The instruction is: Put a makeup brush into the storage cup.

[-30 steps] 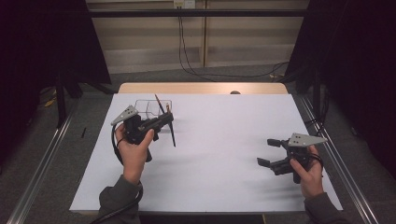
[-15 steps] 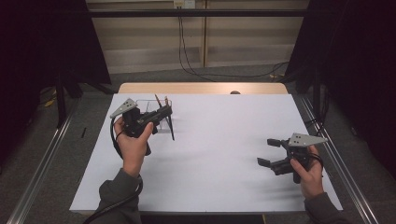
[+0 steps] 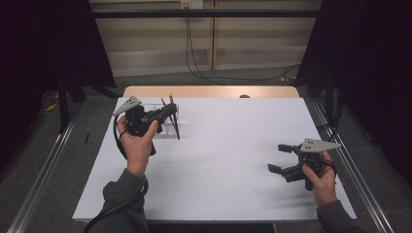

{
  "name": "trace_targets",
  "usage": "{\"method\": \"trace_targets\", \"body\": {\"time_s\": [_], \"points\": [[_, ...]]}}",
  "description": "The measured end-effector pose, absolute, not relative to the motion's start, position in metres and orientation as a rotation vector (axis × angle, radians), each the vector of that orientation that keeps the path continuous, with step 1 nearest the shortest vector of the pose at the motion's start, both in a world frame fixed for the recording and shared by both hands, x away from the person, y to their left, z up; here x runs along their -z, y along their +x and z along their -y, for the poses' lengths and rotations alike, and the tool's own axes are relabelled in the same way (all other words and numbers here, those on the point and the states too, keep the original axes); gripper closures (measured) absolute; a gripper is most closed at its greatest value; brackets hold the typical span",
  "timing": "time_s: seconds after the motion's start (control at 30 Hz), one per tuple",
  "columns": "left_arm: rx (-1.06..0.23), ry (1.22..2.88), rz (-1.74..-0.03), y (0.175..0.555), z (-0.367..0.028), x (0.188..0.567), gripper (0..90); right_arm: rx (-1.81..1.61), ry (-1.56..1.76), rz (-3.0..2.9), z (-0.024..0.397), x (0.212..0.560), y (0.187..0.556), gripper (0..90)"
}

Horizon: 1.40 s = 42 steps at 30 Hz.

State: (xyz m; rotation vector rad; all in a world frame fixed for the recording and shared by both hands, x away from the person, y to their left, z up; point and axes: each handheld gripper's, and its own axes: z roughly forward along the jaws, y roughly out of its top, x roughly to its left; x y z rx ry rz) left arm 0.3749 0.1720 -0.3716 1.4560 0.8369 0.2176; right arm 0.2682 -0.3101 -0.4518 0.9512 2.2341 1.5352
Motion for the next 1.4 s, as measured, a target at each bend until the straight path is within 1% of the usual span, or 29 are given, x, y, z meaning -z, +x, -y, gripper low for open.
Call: {"method": "trace_targets", "body": {"time_s": [0.13, 0.17, 0.2, 0.27, 0.43, 0.53, 0.57, 0.63, 0.8, 0.93, 0.97, 1.13, 1.4], "points": [[-0.237, 1.47, -0.829, 0.379, -0.176, 0.369, 84.1, -1.535, 0.95, -2.231, 0.31, 0.451, 0.268, 7.0], [-0.239, 1.435, -0.853, 0.379, -0.173, 0.369, 84.0, -1.535, 0.951, -2.232, 0.31, 0.451, 0.268, 7.0], [-0.246, 1.463, -0.836, 0.38, -0.176, 0.368, 84.0, -1.535, 0.951, -2.233, 0.31, 0.452, 0.268, 7.0], [-0.248, 1.436, -0.852, 0.381, -0.175, 0.367, 84.1, -1.537, 0.951, -2.231, 0.31, 0.452, 0.268, 7.0], [-0.282, 1.456, -0.85, 0.386, -0.179, 0.365, 84.1, -1.538, 0.951, -2.231, 0.31, 0.451, 0.268, 7.0], [-0.283, 1.416, -0.877, 0.388, -0.177, 0.364, 84.1, -1.538, 0.95, -2.232, 0.31, 0.452, 0.268, 7.0], [-0.291, 1.471, -0.839, 0.389, -0.181, 0.364, 84.1, -1.539, 0.95, -2.232, 0.31, 0.451, 0.268, 7.0], [-0.297, 1.444, -0.859, 0.391, -0.18, 0.364, 84.1, -1.539, 0.949, -2.231, 0.31, 0.451, 0.268, 7.0], [-0.32, 1.462, -0.868, 0.395, -0.181, 0.364, 84.1, -1.541, 0.947, -2.232, 0.31, 0.451, 0.268, 7.0], [-0.312, 1.434, -0.878, 0.397, -0.178, 0.363, 84.1, -1.541, 0.946, -2.23, 0.311, 0.451, 0.268, 7.0], [-0.323, 1.46, -0.863, 0.398, -0.181, 0.363, 84.0, -1.543, 0.941, -2.23, 0.311, 0.451, 0.268, 7.0], [-0.323, 1.436, -0.879, 0.402, -0.179, 0.362, 84.1, -1.541, 0.945, -2.233, 0.311, 0.452, 0.268, 7.0], [-0.336, 1.449, -0.876, 0.406, -0.181, 0.362, 84.1, -1.54, 0.941, -2.234, 0.311, 0.452, 0.268, 7.0]]}}
